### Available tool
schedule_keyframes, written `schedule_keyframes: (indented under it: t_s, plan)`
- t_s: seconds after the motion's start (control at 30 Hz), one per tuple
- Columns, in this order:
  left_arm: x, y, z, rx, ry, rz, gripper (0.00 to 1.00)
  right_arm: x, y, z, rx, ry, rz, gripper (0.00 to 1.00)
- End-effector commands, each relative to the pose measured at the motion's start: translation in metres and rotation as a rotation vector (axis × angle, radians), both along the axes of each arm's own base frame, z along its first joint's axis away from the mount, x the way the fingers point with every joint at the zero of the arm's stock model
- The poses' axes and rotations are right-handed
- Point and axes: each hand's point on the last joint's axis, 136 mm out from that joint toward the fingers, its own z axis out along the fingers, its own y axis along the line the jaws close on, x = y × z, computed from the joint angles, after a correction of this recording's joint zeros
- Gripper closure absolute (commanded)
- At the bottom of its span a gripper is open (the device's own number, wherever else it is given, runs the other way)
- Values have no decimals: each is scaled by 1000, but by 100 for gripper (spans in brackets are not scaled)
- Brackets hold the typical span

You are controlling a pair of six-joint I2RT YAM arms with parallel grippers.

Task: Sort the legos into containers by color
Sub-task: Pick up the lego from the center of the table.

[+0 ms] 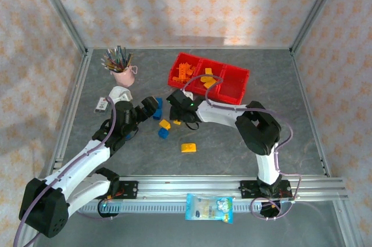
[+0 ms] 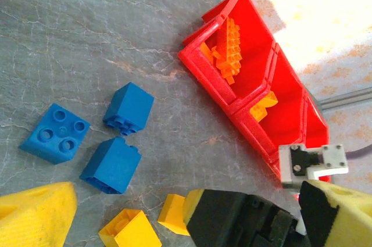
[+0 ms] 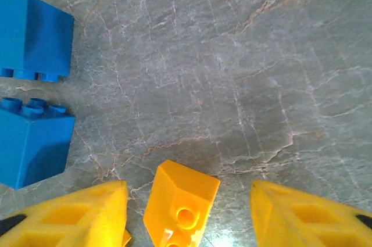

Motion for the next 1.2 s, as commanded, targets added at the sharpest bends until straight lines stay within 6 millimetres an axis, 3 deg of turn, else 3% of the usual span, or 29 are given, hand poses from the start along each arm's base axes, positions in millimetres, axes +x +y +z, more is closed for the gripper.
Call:
schedule_keyframes:
  t_s: [0.0, 0.23, 0.47, 0.9, 1.17]
  plan:
    - [1, 4, -3, -8, 15, 20, 1, -8, -3, -17, -39, 15, -6, 47]
    - [3, 1, -5, -18, 18, 10, 1, -13, -2, -37, -67, 48, 16, 57]
    - [2, 1, -6, -16, 22, 10, 1, -11, -12, -30, -100, 13, 10, 69]
    - [5, -5, 5, -26, 5, -15, 1, 7, -24, 18, -36, -56, -6, 79]
    - [14, -25, 9, -42, 4, -99, 1, 38, -57, 63, 4, -123, -65, 79]
